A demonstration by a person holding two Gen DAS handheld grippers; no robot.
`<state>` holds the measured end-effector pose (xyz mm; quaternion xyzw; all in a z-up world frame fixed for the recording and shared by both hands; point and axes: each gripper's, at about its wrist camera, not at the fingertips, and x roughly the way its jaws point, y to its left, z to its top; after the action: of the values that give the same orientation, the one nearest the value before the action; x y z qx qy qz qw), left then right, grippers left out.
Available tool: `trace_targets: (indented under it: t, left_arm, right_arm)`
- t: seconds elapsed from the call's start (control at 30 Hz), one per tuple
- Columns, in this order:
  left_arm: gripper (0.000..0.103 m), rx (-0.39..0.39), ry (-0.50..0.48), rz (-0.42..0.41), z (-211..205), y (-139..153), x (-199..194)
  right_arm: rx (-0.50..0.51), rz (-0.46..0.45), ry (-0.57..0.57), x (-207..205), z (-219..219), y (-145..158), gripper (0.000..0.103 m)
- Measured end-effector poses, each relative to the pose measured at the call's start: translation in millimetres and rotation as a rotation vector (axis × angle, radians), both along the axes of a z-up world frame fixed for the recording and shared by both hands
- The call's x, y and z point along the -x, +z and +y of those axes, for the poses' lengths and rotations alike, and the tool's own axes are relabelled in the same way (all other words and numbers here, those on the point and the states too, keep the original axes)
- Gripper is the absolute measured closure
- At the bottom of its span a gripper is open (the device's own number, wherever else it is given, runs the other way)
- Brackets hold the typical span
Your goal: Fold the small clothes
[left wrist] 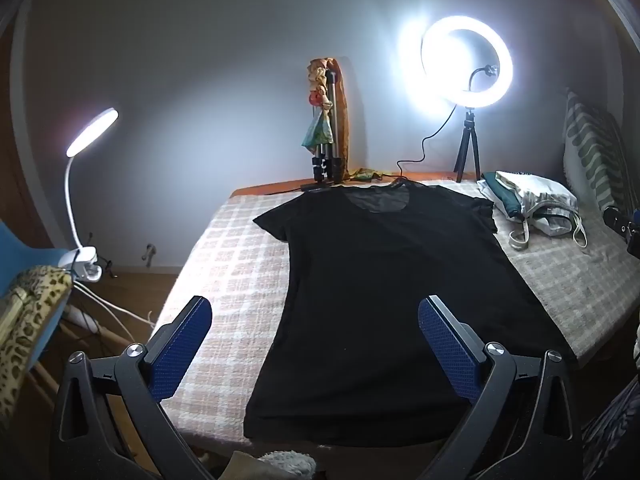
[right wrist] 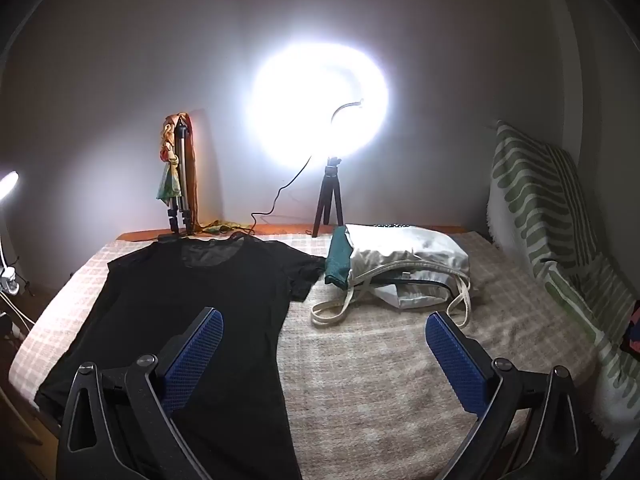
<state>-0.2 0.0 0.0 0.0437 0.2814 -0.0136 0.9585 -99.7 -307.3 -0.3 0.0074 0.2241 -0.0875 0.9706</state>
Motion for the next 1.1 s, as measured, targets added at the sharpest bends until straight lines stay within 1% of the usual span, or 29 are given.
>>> trace_targets:
  t: [0.23, 0.27, 0.47, 0.6, 1.1]
  left_arm:
    - [0.001, 0.012, 0.006, 0.006, 7, 0, 1]
    - [0.001, 0.014, 0.007, 0.007, 7, 0, 2]
    - [0.001, 0.022, 0.017, 0.018, 9, -1, -2]
    - [0.001, 0.021, 0.016, 0.017, 10, 0, -3]
    - [0.001, 0.023, 0.014, 0.019, 11, 1, -2]
  right_arm:
    - [0.011, -0.005, -0.020, 1, 1, 0, 0.000]
    - [-0.002, -0.002, -0.004, 0, -1, 0, 0.000]
    - [0.005, 0.000, -0.013, -1, 1, -2, 0.000]
    - [-0.010, -0.002, -0.001, -2, 7, -1, 0.000]
    - [-0.023, 0.000, 0.003, -2, 2, -2, 0.000]
